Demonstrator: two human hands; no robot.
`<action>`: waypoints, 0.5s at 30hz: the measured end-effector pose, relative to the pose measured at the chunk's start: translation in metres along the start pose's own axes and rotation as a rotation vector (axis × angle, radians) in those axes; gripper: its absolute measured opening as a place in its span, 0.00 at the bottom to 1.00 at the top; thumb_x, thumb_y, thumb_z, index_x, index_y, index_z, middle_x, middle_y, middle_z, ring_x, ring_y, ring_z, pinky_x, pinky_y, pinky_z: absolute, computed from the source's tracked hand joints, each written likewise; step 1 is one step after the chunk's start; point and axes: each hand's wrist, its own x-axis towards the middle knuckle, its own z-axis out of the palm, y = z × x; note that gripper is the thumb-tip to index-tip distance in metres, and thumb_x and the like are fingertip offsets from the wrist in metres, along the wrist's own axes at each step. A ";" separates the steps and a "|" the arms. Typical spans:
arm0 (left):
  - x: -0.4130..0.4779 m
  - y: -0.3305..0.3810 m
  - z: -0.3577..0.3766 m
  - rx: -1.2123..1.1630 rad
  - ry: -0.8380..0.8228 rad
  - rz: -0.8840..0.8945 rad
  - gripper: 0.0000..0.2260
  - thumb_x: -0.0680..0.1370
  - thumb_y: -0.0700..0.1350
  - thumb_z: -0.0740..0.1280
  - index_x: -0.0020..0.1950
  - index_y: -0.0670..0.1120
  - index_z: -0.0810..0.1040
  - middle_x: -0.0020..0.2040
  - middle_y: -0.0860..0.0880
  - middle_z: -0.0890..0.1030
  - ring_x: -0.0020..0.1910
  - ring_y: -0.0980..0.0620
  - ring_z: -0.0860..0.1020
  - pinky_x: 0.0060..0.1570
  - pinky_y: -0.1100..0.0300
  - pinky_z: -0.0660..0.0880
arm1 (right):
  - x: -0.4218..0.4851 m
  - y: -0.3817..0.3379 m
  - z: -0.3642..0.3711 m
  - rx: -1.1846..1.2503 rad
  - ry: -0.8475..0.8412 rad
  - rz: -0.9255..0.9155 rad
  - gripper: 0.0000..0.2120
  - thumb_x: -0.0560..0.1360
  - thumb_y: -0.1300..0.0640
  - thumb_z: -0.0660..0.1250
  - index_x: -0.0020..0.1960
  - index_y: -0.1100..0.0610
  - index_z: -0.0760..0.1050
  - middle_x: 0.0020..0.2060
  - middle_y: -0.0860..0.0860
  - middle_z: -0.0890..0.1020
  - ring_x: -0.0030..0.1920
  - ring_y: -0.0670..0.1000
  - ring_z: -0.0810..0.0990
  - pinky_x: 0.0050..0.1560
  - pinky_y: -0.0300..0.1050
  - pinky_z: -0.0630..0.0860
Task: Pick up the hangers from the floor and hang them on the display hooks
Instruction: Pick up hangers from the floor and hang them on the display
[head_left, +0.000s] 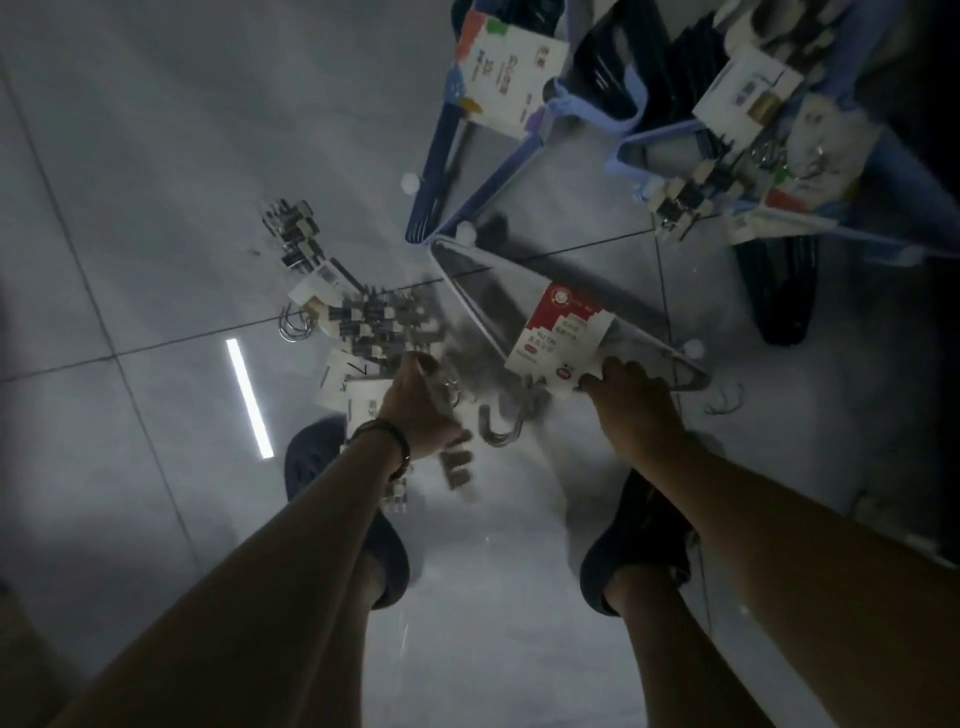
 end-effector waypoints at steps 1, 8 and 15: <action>-0.003 -0.008 -0.004 0.028 0.032 0.021 0.38 0.66 0.29 0.77 0.67 0.54 0.64 0.65 0.47 0.73 0.63 0.41 0.77 0.50 0.53 0.85 | 0.000 0.005 -0.005 -0.023 0.010 0.035 0.17 0.79 0.54 0.68 0.68 0.47 0.75 0.60 0.54 0.79 0.57 0.56 0.80 0.53 0.54 0.79; -0.016 -0.018 0.005 0.415 -0.123 0.105 0.60 0.63 0.50 0.83 0.83 0.67 0.45 0.86 0.53 0.48 0.84 0.40 0.49 0.78 0.37 0.59 | -0.009 0.048 -0.012 0.470 0.044 0.011 0.11 0.84 0.57 0.64 0.64 0.52 0.79 0.54 0.53 0.85 0.55 0.56 0.84 0.53 0.49 0.79; -0.031 0.041 0.000 -0.011 0.583 -0.027 0.15 0.76 0.40 0.70 0.61 0.54 0.77 0.63 0.46 0.79 0.60 0.44 0.77 0.53 0.52 0.76 | -0.047 0.029 -0.081 1.276 0.197 0.119 0.04 0.84 0.60 0.63 0.56 0.53 0.76 0.35 0.51 0.84 0.32 0.50 0.84 0.34 0.43 0.80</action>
